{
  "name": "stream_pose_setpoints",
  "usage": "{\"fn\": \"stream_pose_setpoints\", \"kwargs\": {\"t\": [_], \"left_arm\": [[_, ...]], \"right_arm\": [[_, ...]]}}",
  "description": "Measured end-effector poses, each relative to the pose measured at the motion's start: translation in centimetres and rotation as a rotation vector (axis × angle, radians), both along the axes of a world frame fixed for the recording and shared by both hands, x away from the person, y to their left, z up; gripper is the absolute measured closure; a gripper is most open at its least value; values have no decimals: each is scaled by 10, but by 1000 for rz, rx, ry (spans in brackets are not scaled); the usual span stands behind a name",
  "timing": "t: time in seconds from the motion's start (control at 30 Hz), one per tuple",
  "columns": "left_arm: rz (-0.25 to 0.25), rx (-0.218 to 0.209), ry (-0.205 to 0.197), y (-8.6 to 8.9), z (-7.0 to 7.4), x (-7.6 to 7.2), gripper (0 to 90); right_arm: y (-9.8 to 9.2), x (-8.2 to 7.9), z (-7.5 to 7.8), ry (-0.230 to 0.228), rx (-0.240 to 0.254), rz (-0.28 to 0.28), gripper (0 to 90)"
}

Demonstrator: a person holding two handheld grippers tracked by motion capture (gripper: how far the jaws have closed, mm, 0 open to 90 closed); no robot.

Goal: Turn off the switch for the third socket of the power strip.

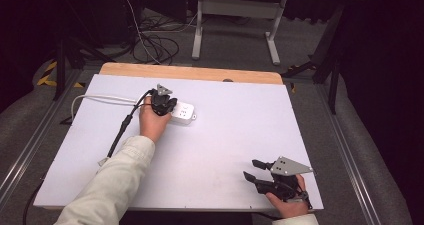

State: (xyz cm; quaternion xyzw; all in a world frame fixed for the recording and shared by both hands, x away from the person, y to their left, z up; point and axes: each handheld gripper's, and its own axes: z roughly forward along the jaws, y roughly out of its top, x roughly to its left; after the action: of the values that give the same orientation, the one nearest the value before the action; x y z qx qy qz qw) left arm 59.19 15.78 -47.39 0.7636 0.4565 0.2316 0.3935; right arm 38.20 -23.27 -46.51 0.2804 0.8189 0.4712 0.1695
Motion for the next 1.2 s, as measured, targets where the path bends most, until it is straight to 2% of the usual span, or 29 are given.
{"fn": "stream_pose_setpoints", "kwargs": {"t": [0.3,0.6,0.7,0.93,1.0,1.13,1.2], "left_arm": [[-4,13,17,0,2,0,900],[-5,2,24,1,2,0,900],[-3,23,21,-1,3,0,900],[-1,15,37,-1,4,1,900],[1,19,38,-1,4,2,900],[-11,75,42,-4,7,3,900],[-14,75,41,-5,6,3,900]], "right_arm": [[0,0,0,3,2,3,480],[0,0,0,4,1,3,480],[0,0,-1,5,0,4,480],[0,0,-1,6,1,6,480],[0,1,-1,6,0,7,481],[1,1,-1,7,-1,8,482],[0,1,-1,7,-2,7,482]]}}
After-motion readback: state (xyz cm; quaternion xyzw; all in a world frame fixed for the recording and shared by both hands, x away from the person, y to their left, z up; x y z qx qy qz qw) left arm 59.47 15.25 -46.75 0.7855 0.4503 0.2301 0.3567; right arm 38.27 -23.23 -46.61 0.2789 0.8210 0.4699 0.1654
